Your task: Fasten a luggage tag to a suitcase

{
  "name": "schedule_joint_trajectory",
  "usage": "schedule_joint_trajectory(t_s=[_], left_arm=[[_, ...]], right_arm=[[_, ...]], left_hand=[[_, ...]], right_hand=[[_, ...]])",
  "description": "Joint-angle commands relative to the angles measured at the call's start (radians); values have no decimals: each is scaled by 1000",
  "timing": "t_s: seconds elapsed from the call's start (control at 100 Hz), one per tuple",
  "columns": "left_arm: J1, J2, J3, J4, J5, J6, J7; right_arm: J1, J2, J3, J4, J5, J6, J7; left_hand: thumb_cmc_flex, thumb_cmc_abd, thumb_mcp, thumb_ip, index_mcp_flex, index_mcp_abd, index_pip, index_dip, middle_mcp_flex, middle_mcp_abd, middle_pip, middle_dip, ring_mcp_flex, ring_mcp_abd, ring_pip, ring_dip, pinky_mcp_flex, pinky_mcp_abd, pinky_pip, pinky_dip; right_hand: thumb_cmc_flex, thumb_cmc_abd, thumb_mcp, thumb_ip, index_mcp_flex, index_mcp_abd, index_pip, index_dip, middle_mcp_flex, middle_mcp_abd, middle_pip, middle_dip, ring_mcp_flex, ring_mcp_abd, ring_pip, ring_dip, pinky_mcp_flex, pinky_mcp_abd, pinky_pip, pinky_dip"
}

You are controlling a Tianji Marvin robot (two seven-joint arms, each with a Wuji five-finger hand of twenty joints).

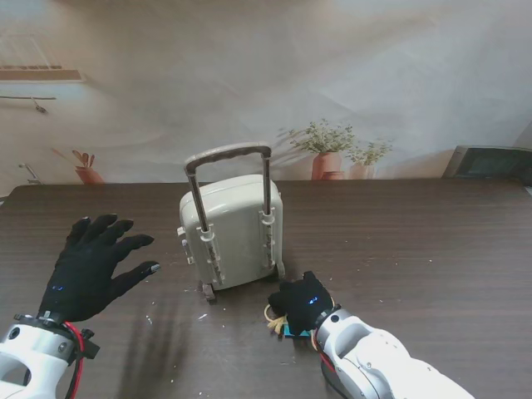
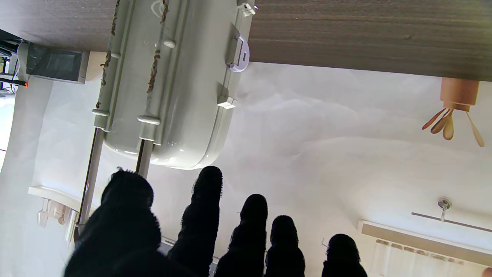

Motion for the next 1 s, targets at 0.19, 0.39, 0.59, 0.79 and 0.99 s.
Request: schedule_joint_trajectory(t_s=[0.19,0.39,0.59,0.79,0.99], left_arm=[[4,-1,1,-30,-1,-8,-16],[0,-1,4,-30,-3,-10,-19],[-6,1,9,-30,-4,-10,-27],[-12,3,15,-30,-3,-8,-34],[-15,3,17,-30,-1,-7,-37]], right_arm=[[-91,-8,83,-112,45,-31,-19],[-165,-36,135,-184,218,5,-34],[-201,-60,161,-226,407,51,-37],[-224,-81,171,-254,565,92,-41],[-258,-95,190,-295,623,102,-79]], left_hand=[[34,20,-23,-9,23,57,1,18,4,20,6,12,14,-2,4,-11,-4,13,6,10],[31,21,-24,-11,24,58,1,18,5,20,6,11,13,-1,4,-9,-5,13,5,10],[30,21,-24,-12,24,58,1,18,6,21,6,11,13,-2,3,-8,-6,11,5,9],[28,22,-24,-12,23,58,1,18,6,19,6,11,13,-1,3,-7,-7,10,4,9],[26,23,-24,-12,23,58,1,18,6,20,5,11,14,-3,2,-6,-7,10,4,9]], right_hand=[[54,131,-48,-10,-14,93,146,124,0,33,-68,-82,-15,35,-79,-30,-33,20,-48,1],[67,147,-58,-8,-38,89,166,145,155,64,-329,-221,27,83,-278,-94,-44,49,-171,-73],[65,133,-45,-10,-35,87,179,131,361,67,-471,-272,69,75,-371,-105,-51,55,-195,-103],[71,121,-43,-7,-30,94,184,115,433,40,-414,-247,87,66,-354,-88,-69,53,-180,-94],[92,108,-49,1,-34,113,203,85,452,-9,-66,-181,192,67,-212,-14,-18,72,-109,-48]])
